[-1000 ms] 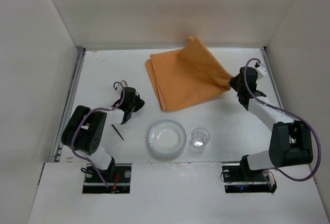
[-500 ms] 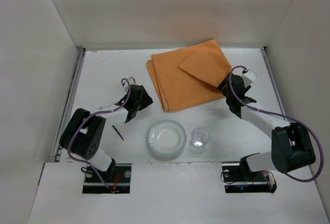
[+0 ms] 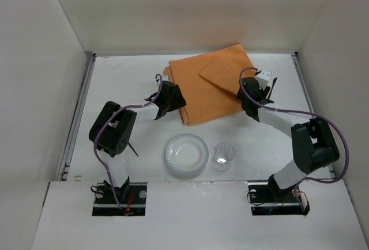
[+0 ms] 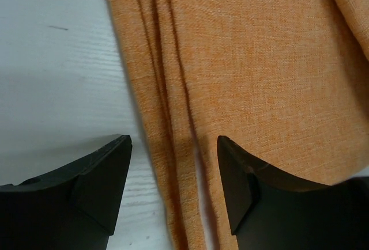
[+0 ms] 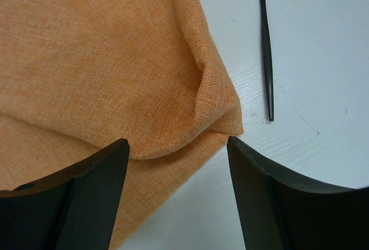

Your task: Set the dinner table for one person

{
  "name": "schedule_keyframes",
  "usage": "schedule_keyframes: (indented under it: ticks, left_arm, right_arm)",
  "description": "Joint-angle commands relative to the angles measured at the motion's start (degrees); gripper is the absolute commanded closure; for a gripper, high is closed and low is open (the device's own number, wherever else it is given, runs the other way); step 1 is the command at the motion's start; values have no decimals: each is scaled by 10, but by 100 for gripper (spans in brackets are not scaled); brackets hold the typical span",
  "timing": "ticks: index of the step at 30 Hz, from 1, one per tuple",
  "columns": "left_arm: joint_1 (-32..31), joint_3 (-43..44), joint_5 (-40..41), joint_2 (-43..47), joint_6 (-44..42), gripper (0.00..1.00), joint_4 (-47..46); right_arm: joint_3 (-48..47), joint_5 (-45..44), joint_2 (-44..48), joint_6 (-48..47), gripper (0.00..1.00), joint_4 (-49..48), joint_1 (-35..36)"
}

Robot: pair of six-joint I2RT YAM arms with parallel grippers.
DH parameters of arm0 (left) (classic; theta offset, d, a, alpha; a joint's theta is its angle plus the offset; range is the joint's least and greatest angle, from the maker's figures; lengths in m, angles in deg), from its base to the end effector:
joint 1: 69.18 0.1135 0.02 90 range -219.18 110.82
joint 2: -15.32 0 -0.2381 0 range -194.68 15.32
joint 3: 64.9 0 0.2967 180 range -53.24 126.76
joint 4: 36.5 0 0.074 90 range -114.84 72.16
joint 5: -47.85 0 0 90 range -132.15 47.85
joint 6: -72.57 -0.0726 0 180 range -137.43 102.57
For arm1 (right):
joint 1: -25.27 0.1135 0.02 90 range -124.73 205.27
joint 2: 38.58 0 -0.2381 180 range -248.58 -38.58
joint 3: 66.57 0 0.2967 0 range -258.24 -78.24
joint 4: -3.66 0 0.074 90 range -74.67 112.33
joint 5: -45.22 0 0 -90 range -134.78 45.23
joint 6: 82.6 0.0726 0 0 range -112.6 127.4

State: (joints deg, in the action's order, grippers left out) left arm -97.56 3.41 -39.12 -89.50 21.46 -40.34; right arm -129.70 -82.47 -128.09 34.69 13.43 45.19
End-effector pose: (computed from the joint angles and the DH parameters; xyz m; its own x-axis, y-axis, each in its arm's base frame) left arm 0.3913 -0.2070 0.0881 -0.6431 -0.3652 -0.6731 0.0408 0.8614 -0.5063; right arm 0.3817 0.0911 0.1422 -0.4037 0.2396 -0.8830 0.4272 0.9028 0.0497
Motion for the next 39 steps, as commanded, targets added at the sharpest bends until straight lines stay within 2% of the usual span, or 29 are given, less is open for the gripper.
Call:
schedule_keyframes:
  ticks: [1, 3, 5, 8, 12, 16, 18, 20, 22, 24, 31, 39]
  left_arm:
    - [-11, 28, -14, -27, -14, 46, 36]
    - [-10, 29, -8, -35, -11, 70, 29]
    - [-1, 19, 6, -35, 0, 88, 20]
    - [26, -20, 36, -13, 21, 97, -7]
    - [72, -81, 80, 26, 33, 100, -29]
    - [122, -140, 112, 69, 54, 100, -43]
    - [144, -166, 115, 92, 65, 100, -51]
    - [159, -186, 116, 113, 71, 100, -60]
    - [159, -192, 112, 122, 72, 99, -64]
    - [153, -193, 110, 126, 71, 98, -65]
    - [147, -193, 109, 119, 65, 97, -73]
    - [145, -186, 93, 104, 75, 97, -93]
  right_arm:
    - [-36, -18, -7, -10, 28, 0, -1]
    - [-38, -16, -13, -9, 32, 0, -3]
    - [-38, -16, -16, -9, 35, -1, -4]
    - [-48, -3, -28, -18, 39, 0, -1]
    - [-69, 3, -52, -30, 49, 19, 5]
    - [-86, 4, -47, -50, 54, 36, 55]
    - [-100, 6, -37, -80, 51, 42, 84]
    - [-118, 9, -29, -103, 43, 46, 114]
    - [-141, 17, -32, -130, 34, 50, 142]
    - [-166, 38, -50, -151, 29, 51, 161]
    - [-234, 130, -126, -244, 22, 53, 202]
    - [-334, 98, -217, -370, 21, 159, 205]
